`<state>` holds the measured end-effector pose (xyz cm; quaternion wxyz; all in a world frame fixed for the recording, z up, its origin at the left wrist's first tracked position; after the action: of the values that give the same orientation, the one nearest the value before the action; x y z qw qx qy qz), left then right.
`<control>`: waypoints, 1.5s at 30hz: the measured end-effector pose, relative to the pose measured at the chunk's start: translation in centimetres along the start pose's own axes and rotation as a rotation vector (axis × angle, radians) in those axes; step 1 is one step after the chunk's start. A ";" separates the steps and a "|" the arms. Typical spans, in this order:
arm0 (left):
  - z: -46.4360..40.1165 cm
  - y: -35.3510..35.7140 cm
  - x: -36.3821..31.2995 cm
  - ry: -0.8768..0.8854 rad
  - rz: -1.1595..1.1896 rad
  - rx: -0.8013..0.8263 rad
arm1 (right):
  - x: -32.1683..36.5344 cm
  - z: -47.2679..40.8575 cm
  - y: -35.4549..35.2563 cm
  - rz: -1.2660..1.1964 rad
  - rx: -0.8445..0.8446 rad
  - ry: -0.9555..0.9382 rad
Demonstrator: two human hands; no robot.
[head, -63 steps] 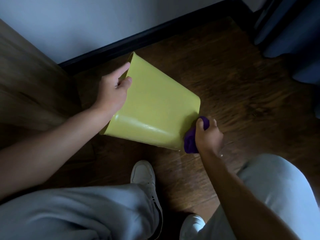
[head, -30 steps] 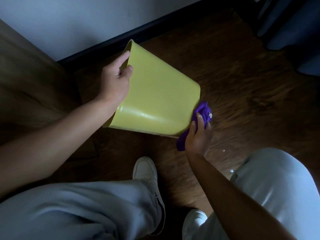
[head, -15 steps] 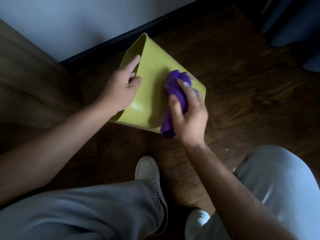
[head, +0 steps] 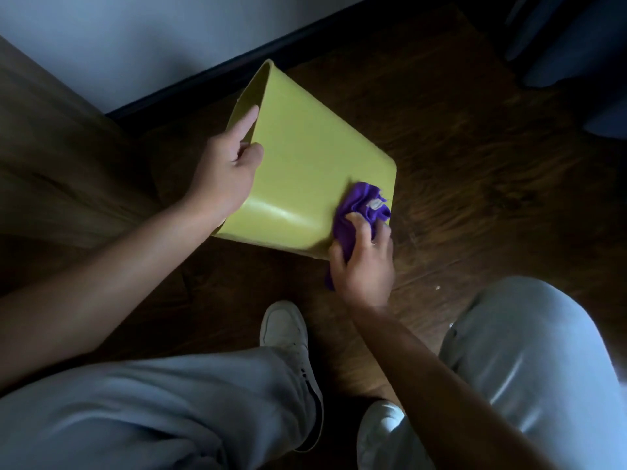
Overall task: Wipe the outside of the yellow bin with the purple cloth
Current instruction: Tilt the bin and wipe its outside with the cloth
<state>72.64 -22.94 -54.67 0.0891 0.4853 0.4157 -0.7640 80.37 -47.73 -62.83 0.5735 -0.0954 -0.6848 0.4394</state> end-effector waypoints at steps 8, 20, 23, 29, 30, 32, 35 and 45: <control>0.2 1.0 -0.6 0.012 -0.006 0.032 | -6.6 -0.4 0.1 0.088 0.019 0.266; 4.2 -0.1 -1.8 0.028 -0.349 0.447 | -8.3 -2.2 -2.6 -0.291 -0.149 0.443; 6.7 1.1 -1.4 0.089 -0.359 0.513 | -6.2 -4.1 -2.3 -0.326 -0.032 0.351; 8.2 2.9 -2.5 0.196 -0.367 0.572 | -7.4 -3.7 -2.4 -0.373 -0.039 0.448; 8.5 2.8 -2.3 0.180 -0.392 0.592 | -7.7 -3.6 -2.6 -0.380 -0.045 0.463; 9.1 2.3 -1.9 0.173 -0.454 0.600 | -8.0 -3.7 -2.7 -0.391 -0.050 0.474; 10.0 1.4 -1.4 0.249 -0.579 0.520 | -7.6 -3.5 -2.3 -0.414 -0.038 0.478; 13.0 2.0 -2.5 0.810 -0.640 0.233 | -7.2 -3.5 -2.4 -0.403 -0.065 0.490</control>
<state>66.34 -34.30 -51.32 -0.3708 0.5974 0.4565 -0.5453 86.62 -52.02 -66.30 0.7934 -0.0790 -0.5454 0.2586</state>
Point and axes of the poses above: each hand's wrist, its own z-axis away from the middle knuckle, its own y-axis out of the palm, x = y × z, the point moved 10 cm from there along -z, towards the middle knuckle, and after that the axes turned 2 degrees about -z, right-handed, at the moved point
